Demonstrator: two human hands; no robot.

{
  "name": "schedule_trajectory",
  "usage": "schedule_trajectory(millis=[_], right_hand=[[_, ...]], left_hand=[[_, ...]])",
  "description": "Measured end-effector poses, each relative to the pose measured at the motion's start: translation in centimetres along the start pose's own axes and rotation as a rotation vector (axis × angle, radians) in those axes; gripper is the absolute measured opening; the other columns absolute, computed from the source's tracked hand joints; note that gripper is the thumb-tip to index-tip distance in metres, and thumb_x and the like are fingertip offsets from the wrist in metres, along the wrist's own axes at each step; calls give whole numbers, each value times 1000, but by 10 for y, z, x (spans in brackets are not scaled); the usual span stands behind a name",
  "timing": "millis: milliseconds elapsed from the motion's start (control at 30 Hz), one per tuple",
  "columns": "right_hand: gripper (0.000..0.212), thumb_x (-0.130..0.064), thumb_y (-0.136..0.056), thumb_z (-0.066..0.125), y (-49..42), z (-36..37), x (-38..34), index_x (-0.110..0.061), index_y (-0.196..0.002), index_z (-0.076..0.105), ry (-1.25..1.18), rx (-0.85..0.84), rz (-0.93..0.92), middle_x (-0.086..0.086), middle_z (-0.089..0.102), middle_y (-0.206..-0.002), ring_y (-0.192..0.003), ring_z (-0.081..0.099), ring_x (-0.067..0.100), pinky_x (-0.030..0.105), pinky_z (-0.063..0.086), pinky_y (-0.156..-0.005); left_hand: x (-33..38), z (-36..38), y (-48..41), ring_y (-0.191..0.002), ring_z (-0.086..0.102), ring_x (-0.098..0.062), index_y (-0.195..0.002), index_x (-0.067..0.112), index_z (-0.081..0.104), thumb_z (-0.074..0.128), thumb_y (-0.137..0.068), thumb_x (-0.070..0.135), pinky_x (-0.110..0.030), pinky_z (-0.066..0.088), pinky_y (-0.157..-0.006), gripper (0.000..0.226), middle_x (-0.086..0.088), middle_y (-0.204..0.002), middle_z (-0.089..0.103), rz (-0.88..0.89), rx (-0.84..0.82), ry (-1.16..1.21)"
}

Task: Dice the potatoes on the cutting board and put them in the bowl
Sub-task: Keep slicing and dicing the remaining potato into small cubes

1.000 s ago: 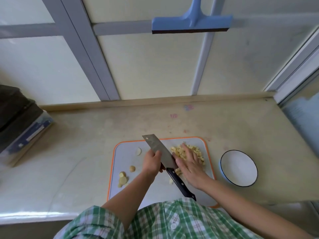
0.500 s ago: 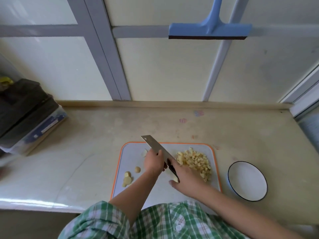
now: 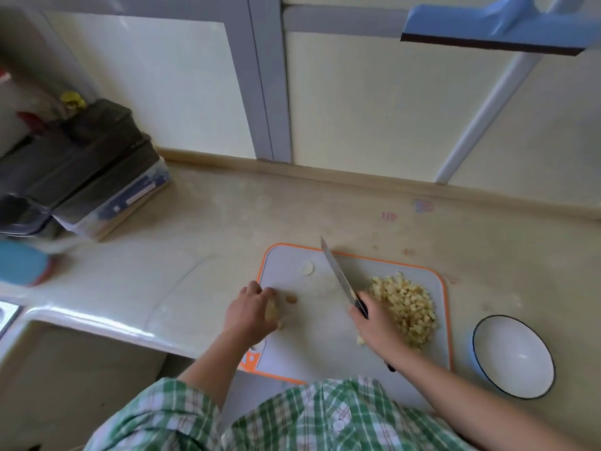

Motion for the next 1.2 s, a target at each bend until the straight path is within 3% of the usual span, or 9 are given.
schedule_trajectory(millis=[100, 333, 533, 667, 867, 1000, 1200], right_hand=[[7, -22, -94, 53, 3, 6, 3, -16, -90, 56, 12, -3, 3, 4, 57, -67, -60, 52, 21, 33, 32, -54], [11, -23, -95, 52, 6, 7, 5, -20, -85, 52, -8, -9, -13, -4, 47, -61, -54, 43, 12, 32, 30, -54], [9, -24, -96, 52, 7, 5, 3, -21, -88, 53, -8, -17, -19, -5, 47, -63, -51, 41, 5, 23, 27, -50], [15, -25, -96, 52, 7, 3, 4, -17, -84, 53, -48, -1, -15, -6, 45, -60, -50, 39, 6, 25, 26, -51], [11, -23, -96, 51, 17, 1, 12, -18, -91, 59, -91, 3, 2, 4, 56, -69, -55, 47, 11, 29, 33, -54], [10, -26, -95, 53, 23, 0, 21, -21, -96, 60, -56, 18, -10, 3, 61, -72, -62, 55, 18, 39, 42, -58], [14, -30, -95, 53, 27, 2, 30, -26, -107, 59, -37, 13, -4, -3, 64, -78, -67, 59, 15, 40, 47, -63]], left_hand=[[-6, 6, -2, -114, 47, -22, -132, 32, 53, 68, -82, 34, -33, 46, -82, 52, -2, -120, 46, 28, 45, -6], [-6, 7, -8, -104, 54, -23, -112, 24, 62, 70, -79, 22, -30, 44, -73, 35, -1, -111, 51, 8, 111, 104], [-5, 10, -7, -102, 54, -21, -104, 25, 65, 66, -84, 25, -30, 42, -71, 19, 1, -106, 53, 141, 169, 78], [7, 11, -6, -82, 59, -25, -81, 19, 66, 70, -80, 19, -32, 47, -61, 4, 0, -86, 59, 238, 280, 167], [53, 33, -7, -59, 57, -32, -73, 13, 61, 72, -74, 7, -37, 47, -47, 12, -6, -75, 57, 406, 247, 135], [60, 49, -7, -63, 57, -36, -81, 8, 60, 70, -74, 10, -36, 43, -51, 12, -12, -81, 55, 490, 139, 103], [41, 51, 3, -94, 56, -25, -116, 13, 55, 70, -78, 36, -33, 40, -68, 46, -5, -105, 56, 415, 111, 146]])
Point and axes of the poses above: each hand's wrist, its own y-axis away from the middle knuckle, its own z-axis out of the palm, x = y × z, the point moved 1 cm from there along -y, towards the middle knuckle
